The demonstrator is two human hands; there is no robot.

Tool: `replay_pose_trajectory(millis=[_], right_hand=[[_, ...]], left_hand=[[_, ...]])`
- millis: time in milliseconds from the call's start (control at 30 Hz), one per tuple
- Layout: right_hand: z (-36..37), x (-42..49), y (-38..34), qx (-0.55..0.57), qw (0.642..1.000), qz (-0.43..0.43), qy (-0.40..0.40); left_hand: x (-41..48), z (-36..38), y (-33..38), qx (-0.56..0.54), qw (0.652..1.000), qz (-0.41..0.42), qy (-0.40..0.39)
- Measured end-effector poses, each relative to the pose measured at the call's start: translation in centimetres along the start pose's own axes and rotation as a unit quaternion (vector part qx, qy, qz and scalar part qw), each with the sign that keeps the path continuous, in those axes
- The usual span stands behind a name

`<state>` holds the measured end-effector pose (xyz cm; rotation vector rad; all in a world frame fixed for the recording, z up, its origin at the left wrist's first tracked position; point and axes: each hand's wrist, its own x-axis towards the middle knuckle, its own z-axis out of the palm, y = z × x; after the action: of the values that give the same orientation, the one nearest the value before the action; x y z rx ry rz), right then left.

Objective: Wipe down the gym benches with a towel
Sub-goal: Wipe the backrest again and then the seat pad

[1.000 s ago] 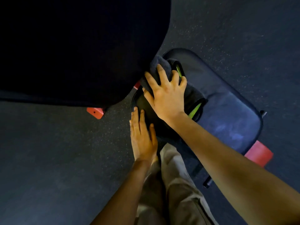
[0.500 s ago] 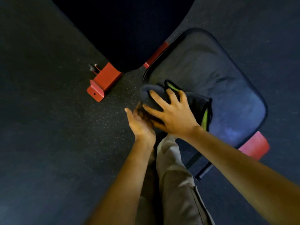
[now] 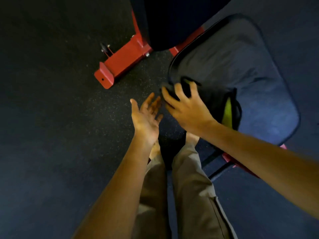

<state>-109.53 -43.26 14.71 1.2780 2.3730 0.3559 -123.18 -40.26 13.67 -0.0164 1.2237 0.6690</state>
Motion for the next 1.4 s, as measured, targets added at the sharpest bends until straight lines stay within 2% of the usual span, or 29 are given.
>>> replay_pose_trajectory(millis=[67,133,200,300,367,533,600,700,800,867,900,933,1000,1033,1067,1100,1133,1200,1267,1300,1333,1367,1400], right_hand=[[-0.8,2.6,0.5,-0.037,0.999,-0.002,-0.035],[-1.0,1.5,0.5,-0.045,0.999,0.006,-0.026],[0.0,-2.9,0.0,-0.021,1.0,-0.015,-0.003],[1.7,-10.8,-0.5,0.043,0.995,-0.091,-0.001],[1.9,-11.9,0.3,0.087,0.991,-0.102,0.006],[2.1,-5.0,1.3,0.152,0.986,0.004,0.067],[2.1,-4.5,1.6,0.178,0.979,0.039,0.087],[2.8,-9.3,1.6,0.226,0.967,0.052,0.101],[4.1,-15.2,2.7,0.242,0.965,-0.008,0.103],[5.3,-16.1,4.9,0.25,0.964,-0.026,0.085],[6.0,-15.2,6.2,0.251,0.963,0.01,0.098],[6.5,-13.7,7.9,0.256,0.955,0.092,0.117],[7.2,-9.4,11.5,0.288,0.899,0.317,0.095],[7.0,-7.7,12.6,0.306,0.867,0.388,0.071],[6.7,-6.6,12.5,0.313,0.854,0.411,0.059],[6.5,-6.5,11.7,0.311,0.865,0.387,0.072],[6.1,-7.1,10.0,0.307,0.889,0.326,0.093],[5.3,-10.3,6.2,0.311,0.93,0.158,0.112],[5.6,-14.1,4.8,0.301,0.946,0.038,0.11],[6.2,-15.3,5.6,0.29,0.951,0.019,0.107],[7.2,-15.7,7.2,0.278,0.954,0.034,0.104],[8.1,-15.6,8.9,0.27,0.953,0.087,0.105],[8.7,-14.6,10.8,0.27,0.94,0.179,0.105]], left_hand=[[0.0,-0.2,0.2,-0.015,1.0,0.004,0.003],[-0.3,-0.2,0.4,-0.01,1.0,0.009,0.0],[-0.3,0.5,0.5,0.031,0.999,0.017,-0.004],[-0.4,2.0,0.0,0.099,0.995,0.014,-0.023],[-0.5,2.9,-0.2,0.121,0.992,0.014,-0.034],[-1.1,3.8,-0.5,0.14,0.989,0.042,-0.032],[-1.3,4.0,-1.1,0.171,0.983,0.066,-0.02],[-1.5,5.1,-2.3,0.192,0.977,0.094,0.02],[-1.1,6.5,-3.7,0.216,0.966,0.127,0.065],[-1.0,7.6,-4.6,0.238,0.955,0.151,0.091],[-1.0,8.1,-4.9,0.246,0.951,0.158,0.101],[-0.9,8.6,-5.2,0.247,0.951,0.154,0.102],[-0.5,9.6,-5.4,0.219,0.962,0.13,0.098],[-0.2,10.0,-5.4,0.195,0.969,0.113,0.1],[0.0,10.2,-5.4,0.168,0.976,0.094,0.107],[0.2,10.7,-5.3,0.144,0.98,0.076,0.117],[0.4,10.9,-5.4,0.129,0.981,0.067,0.133],[0.6,11.2,-5.6,0.123,0.977,0.072,0.161],[0.6,11.3,-5.7,0.139,0.972,0.087,0.169],[0.5,11.3,-5.8,0.149,0.97,0.09,0.17],[0.5,11.3,-5.8,0.154,0.969,0.094,0.171],[0.5,11.3,-5.9,0.156,0.968,0.099,0.17],[0.6,11.3,-6.0,0.157,0.967,0.106,0.172]])
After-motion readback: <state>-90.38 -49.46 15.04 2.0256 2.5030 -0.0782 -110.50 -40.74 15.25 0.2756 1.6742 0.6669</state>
